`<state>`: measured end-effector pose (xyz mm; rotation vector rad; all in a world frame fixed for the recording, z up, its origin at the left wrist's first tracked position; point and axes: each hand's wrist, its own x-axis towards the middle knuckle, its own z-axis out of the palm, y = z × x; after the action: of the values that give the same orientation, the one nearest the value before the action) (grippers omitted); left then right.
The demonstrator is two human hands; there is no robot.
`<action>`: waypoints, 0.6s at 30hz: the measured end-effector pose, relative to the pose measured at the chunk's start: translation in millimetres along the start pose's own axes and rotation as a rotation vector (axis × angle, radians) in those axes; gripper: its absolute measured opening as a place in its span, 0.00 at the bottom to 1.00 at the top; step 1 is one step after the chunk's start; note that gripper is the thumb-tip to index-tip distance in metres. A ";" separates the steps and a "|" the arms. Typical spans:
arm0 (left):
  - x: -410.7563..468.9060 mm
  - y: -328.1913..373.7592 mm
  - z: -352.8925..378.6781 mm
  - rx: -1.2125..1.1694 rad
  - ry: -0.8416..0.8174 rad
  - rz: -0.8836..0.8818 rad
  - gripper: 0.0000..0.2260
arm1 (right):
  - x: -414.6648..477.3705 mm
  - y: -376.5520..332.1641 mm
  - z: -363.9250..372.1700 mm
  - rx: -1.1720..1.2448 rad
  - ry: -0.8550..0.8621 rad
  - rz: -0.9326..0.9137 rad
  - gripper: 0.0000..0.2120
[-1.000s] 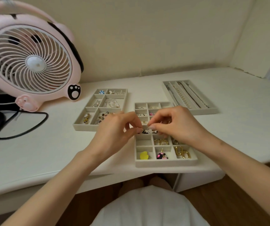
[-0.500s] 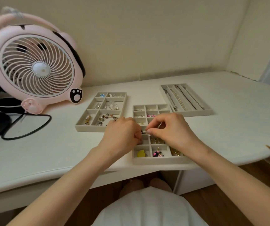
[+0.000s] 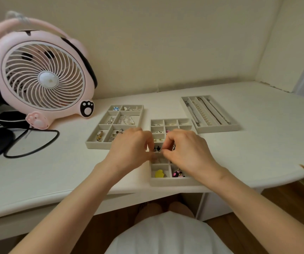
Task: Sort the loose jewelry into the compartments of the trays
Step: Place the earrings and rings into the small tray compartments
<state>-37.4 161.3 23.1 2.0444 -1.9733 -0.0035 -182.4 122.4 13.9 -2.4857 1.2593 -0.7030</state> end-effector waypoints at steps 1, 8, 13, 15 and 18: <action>3.1 3.3 -0.7 0.027 -0.046 -0.008 0.10 | 0.5 -1.5 -0.1 -0.011 -0.010 0.002 0.07; 20.6 19.4 9.7 0.282 -0.076 -0.003 0.07 | -2.6 -7.5 3.5 -0.134 -0.046 0.006 0.02; 19.2 12.3 8.6 0.178 -0.111 0.037 0.06 | -6.2 -15.5 8.4 -0.242 -0.015 -0.031 0.06; 16.1 3.8 3.9 -0.017 -0.152 0.028 0.05 | -5.3 -15.2 7.9 -0.227 -0.028 -0.028 0.07; 7.6 -10.1 1.3 -0.232 -0.051 0.033 0.06 | -2.1 -7.3 1.0 -0.127 -0.085 0.000 0.06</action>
<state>-27.4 153.7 21.2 1.8810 -1.9345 -0.2671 -178.1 128.4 15.6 -2.5863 1.3113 -0.5270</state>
